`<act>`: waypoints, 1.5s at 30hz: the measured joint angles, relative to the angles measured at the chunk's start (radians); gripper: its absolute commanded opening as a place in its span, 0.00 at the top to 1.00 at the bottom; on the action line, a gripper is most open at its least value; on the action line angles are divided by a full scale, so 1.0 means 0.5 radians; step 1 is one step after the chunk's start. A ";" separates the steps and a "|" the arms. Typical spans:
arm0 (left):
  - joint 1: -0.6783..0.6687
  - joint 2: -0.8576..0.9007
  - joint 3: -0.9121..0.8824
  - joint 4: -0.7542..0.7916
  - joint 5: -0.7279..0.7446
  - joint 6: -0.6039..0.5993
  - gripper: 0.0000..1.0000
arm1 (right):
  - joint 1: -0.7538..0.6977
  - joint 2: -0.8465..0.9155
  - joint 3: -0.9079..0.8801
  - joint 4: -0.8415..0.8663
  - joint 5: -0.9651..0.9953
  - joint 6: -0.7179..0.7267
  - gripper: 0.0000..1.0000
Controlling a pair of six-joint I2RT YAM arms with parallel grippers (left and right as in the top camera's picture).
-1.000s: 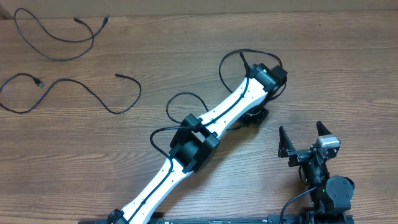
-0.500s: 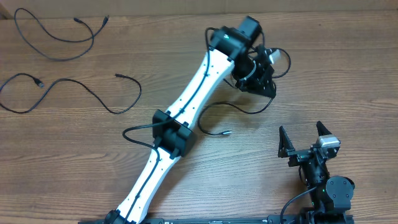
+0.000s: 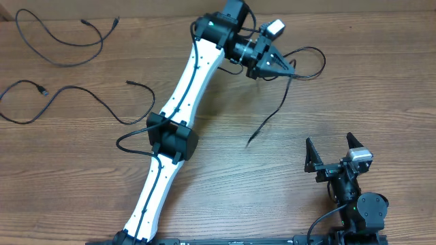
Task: Untangle cables
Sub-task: 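Grasp the center black cable with the left gripper and lift it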
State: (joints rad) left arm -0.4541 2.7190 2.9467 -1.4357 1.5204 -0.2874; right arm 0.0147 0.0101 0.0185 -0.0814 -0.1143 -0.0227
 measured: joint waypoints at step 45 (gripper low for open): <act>0.796 -1.375 0.171 -0.504 -1.077 -0.541 0.96 | 0.000 0.000 0.000 -0.002 -0.001 0.000 0.00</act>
State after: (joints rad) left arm -0.0563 2.0315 3.0322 -1.6878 0.9817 -0.5579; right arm 0.0147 0.0101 0.0185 -0.0822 -0.1146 -0.0227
